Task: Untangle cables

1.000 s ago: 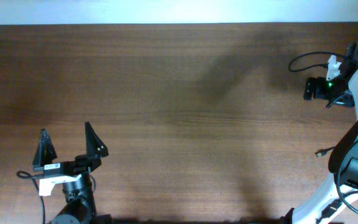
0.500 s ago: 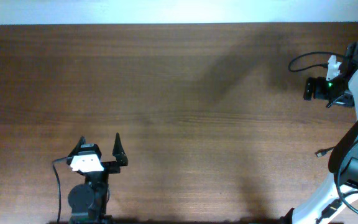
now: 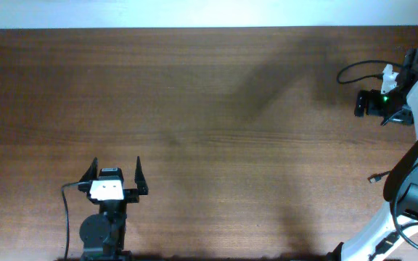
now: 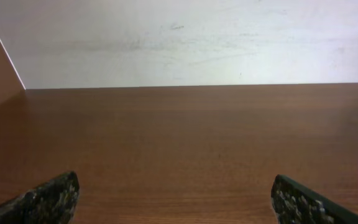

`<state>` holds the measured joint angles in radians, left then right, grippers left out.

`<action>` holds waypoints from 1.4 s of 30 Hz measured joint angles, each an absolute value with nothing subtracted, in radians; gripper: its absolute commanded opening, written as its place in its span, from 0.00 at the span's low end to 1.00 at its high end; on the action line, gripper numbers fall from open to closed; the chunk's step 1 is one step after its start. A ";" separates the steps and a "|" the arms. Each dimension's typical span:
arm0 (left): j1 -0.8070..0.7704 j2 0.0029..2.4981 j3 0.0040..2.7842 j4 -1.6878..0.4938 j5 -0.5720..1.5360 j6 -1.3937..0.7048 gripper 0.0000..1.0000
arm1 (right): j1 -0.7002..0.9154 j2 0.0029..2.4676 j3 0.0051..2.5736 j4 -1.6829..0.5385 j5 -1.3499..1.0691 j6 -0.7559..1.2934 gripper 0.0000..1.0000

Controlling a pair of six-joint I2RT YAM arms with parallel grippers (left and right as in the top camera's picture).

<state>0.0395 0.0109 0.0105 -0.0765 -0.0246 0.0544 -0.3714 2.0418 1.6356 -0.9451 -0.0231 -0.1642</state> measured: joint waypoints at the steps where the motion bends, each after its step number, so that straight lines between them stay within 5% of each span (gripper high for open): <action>1: 0.039 0.011 0.010 -0.076 -0.025 0.043 0.99 | -0.371 2.042 1.636 -0.945 -0.023 -0.165 0.99; 18: 0.039 0.011 0.010 -0.076 -0.025 0.036 0.99 | -0.340 2.008 1.634 -0.946 -0.023 -0.164 0.99; 30: 0.039 0.011 0.010 -0.076 -0.025 0.033 0.99 | 0.213 1.378 1.634 -0.926 -0.022 -0.175 0.99; 36: 0.039 0.011 0.010 -0.076 -0.025 0.033 0.99 | 0.198 1.111 1.518 -0.539 0.042 -0.217 0.99; 42: 0.039 0.011 0.010 -0.076 -0.025 0.033 0.99 | 0.123 0.849 0.932 0.052 0.014 -0.147 0.99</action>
